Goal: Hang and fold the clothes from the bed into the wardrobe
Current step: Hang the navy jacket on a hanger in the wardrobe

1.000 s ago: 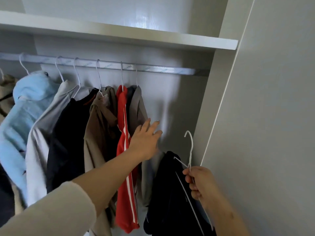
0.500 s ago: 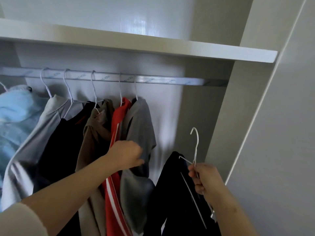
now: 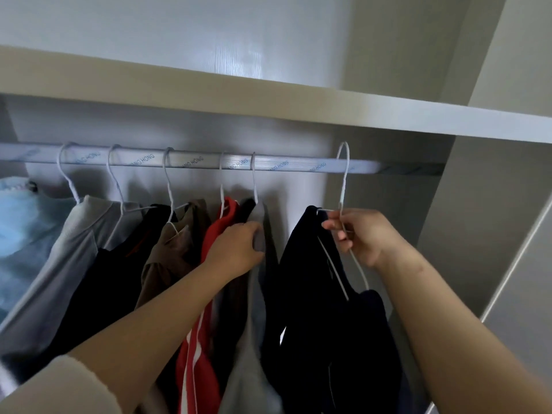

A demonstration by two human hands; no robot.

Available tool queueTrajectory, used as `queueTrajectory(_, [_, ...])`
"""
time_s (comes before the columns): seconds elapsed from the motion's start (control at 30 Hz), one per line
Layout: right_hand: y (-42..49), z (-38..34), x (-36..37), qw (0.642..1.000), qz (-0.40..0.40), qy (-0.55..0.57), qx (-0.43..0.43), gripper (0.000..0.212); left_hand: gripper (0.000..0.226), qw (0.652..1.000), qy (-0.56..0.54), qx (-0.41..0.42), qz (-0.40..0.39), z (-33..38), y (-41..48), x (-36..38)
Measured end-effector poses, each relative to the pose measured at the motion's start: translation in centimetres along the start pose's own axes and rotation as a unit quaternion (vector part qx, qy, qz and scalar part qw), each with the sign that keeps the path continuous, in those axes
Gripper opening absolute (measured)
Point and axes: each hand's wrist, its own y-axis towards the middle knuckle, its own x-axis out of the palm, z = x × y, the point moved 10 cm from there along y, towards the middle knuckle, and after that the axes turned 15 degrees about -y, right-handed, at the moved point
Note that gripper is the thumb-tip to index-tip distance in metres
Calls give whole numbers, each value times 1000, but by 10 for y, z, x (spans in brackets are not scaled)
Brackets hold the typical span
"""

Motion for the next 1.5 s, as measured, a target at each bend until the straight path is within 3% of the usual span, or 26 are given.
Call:
queueTrajectory(0.2, [47,-20,22,1000,8,-4,6,30,40,998,-64,7,5,1,15,-4])
queueTrajectory(0.47, [89,24,32,995,58,-55,66,33,53,994,-101,-1,-34,-10,4,20])
queueTrajectory(0.6, [90,26,38,995,60,-49,59,29,54,993,-115,0,0,-15,0,18])
queueTrajectory(0.77, [79,31,30,986,93,-139,28,12,57,991,-129,9,26,-15,-3,20])
queueTrajectory(0.83, [75,34,24,981,106,-163,1,14,58,990,-139,9,22,-19,-4,22])
queueTrajectory(0.97, [59,36,1,978,146,-145,-28,17,43,982,-175,-19,70,-29,-10,8])
queueTrajectory(1.17, [17,52,-9,983,131,-115,-49,21,27,975,-204,-25,89,-11,-39,13])
queueTrajectory(1.27, [-12,63,-13,982,129,-120,-62,22,15,961,-254,-42,104,-3,-61,19])
queueTrajectory(1.5, [-102,138,-27,994,79,-74,-14,22,16,892,-410,-180,59,14,-148,89])
